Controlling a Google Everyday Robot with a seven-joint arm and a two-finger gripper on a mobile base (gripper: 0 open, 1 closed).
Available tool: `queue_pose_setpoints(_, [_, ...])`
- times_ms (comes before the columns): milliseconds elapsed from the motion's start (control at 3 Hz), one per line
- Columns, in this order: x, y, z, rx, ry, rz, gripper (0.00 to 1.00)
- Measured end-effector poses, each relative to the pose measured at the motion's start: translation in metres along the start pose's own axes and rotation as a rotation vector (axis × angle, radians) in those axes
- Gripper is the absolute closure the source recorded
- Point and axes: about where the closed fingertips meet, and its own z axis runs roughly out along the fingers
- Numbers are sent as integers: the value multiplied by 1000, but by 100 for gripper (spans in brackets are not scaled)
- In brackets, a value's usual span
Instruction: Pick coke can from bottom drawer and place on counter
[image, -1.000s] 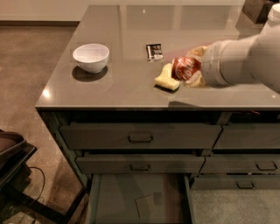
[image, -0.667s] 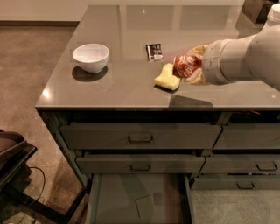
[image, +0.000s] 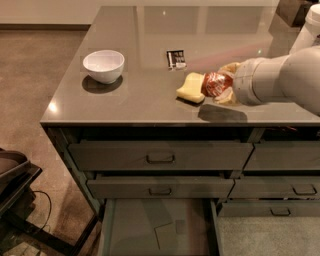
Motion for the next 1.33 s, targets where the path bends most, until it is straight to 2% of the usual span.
queue_pose_setpoints(333, [12, 7, 10, -15, 16, 24, 100])
queue_pose_setpoints(667, [19, 10, 20, -32, 23, 41, 82])
queue_pose_setpoints(1333, [19, 10, 20, -32, 23, 41, 35])
